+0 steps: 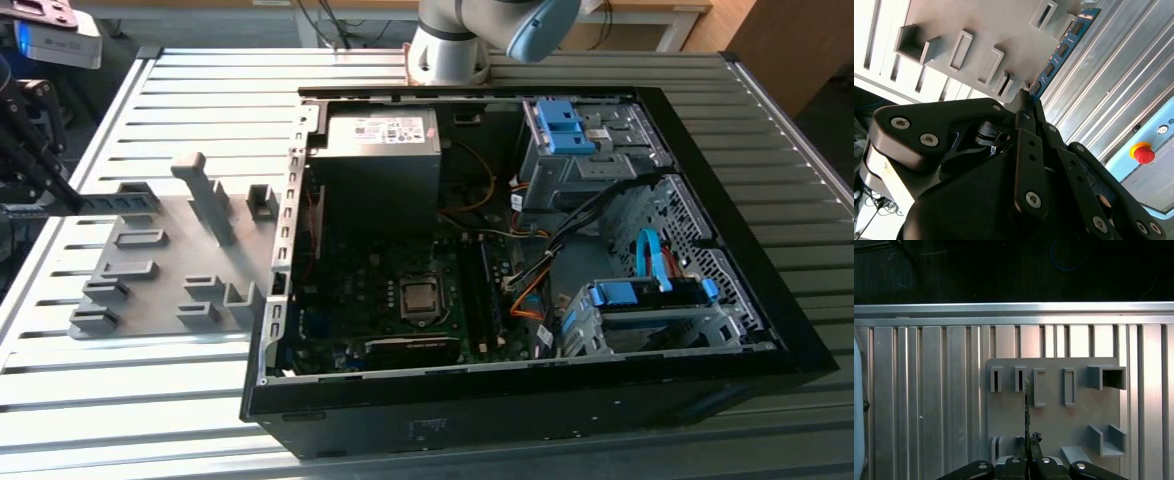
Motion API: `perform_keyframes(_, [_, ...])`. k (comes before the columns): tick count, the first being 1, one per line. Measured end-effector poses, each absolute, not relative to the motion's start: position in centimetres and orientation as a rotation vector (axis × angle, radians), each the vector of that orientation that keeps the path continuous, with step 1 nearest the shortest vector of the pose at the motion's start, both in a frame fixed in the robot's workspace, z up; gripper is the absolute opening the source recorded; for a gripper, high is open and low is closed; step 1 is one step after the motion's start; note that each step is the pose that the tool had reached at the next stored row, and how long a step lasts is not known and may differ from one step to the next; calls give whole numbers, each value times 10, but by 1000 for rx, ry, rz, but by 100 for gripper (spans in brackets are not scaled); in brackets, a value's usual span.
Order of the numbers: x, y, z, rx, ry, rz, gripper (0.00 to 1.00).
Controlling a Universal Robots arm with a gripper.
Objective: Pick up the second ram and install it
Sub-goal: 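Pick up the second ram and move it above second insertion slot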
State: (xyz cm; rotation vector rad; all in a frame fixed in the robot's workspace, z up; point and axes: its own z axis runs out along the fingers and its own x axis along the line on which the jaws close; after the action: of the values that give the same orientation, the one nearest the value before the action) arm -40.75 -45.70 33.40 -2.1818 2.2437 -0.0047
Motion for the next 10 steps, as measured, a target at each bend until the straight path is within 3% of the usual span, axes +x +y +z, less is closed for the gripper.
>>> perform_keyframes(10, [-407, -457, 341, -2182, 2244, -5, 14])
